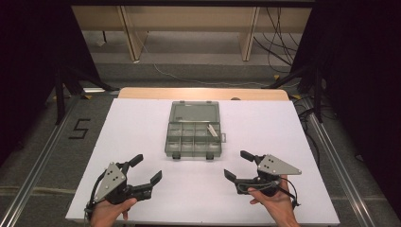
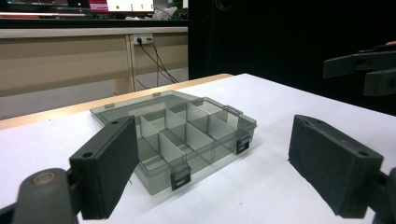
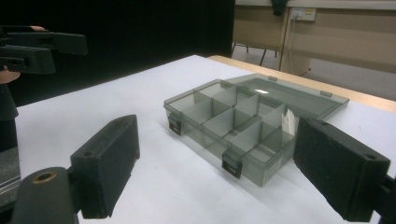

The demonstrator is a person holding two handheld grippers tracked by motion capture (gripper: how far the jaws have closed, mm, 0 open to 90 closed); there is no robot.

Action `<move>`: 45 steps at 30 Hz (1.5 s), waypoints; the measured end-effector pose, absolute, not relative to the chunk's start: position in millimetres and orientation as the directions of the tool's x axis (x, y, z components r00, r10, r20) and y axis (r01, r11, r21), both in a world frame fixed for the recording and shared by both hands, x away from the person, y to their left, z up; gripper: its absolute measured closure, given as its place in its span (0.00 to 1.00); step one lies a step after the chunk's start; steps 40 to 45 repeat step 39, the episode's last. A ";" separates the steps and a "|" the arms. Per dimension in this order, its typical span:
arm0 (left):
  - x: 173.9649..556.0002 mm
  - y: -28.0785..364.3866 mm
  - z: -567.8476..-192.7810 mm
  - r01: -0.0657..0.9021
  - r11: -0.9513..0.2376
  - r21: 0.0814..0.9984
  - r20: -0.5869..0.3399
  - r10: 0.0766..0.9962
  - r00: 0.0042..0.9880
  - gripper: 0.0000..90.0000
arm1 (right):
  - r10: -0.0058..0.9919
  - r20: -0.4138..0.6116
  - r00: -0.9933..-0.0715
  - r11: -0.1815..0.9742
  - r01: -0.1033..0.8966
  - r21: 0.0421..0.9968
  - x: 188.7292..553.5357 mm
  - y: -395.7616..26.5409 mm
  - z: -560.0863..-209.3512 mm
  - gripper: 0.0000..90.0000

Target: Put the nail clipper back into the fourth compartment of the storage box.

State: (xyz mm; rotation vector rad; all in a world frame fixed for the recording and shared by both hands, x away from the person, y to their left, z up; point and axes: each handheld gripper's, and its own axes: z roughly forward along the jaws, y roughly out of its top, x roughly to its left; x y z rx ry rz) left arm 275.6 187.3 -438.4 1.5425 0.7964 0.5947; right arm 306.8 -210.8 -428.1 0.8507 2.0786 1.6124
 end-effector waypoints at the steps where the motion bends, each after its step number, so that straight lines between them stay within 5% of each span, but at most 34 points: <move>1: 275.4 187.4 -438.4 0.147 -0.024 0.989 -0.075 0.772 0.631 0.17 | 0.661 0.070 -0.747 0.161 0.232 0.959 306.8 -210.8 -428.1 0.18; 45: 275.5 186.5 -438.0 0.145 -0.025 0.989 -0.074 0.770 0.634 0.17 | 0.664 0.063 -0.746 0.162 0.225 0.961 303.0 -214.6 -437.8 0.18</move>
